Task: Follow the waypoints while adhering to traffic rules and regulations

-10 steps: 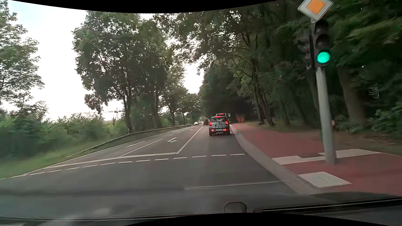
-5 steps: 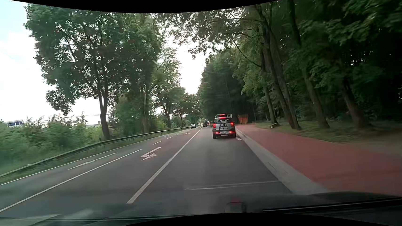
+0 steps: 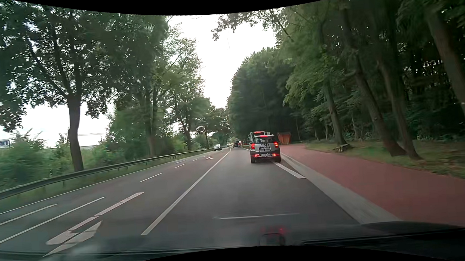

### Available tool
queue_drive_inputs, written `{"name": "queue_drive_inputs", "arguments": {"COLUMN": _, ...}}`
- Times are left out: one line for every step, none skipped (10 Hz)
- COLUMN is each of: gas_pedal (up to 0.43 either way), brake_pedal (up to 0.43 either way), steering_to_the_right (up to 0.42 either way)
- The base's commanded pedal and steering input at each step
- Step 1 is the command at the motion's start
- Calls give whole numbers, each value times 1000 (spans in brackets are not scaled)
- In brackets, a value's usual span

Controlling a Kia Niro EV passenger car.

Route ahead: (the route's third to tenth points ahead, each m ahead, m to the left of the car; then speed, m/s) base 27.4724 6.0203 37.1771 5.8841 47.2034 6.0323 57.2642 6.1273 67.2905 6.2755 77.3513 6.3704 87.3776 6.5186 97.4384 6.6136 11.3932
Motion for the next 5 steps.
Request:
{"name": "queue_drive_inputs", "arguments": {"gas_pedal": 0, "brake_pedal": 0, "steering_to_the_right": -2}}
{"name": "queue_drive_inputs", "arguments": {"gas_pedal": 0, "brake_pedal": 0, "steering_to_the_right": -4}}
{"name": "queue_drive_inputs", "arguments": {"gas_pedal": 0, "brake_pedal": 0, "steering_to_the_right": -6}}
{"name": "queue_drive_inputs", "arguments": {"gas_pedal": 0, "brake_pedal": 0, "steering_to_the_right": -6}}
{"name": "queue_drive_inputs", "arguments": {"gas_pedal": 8, "brake_pedal": 0, "steering_to_the_right": -7}}
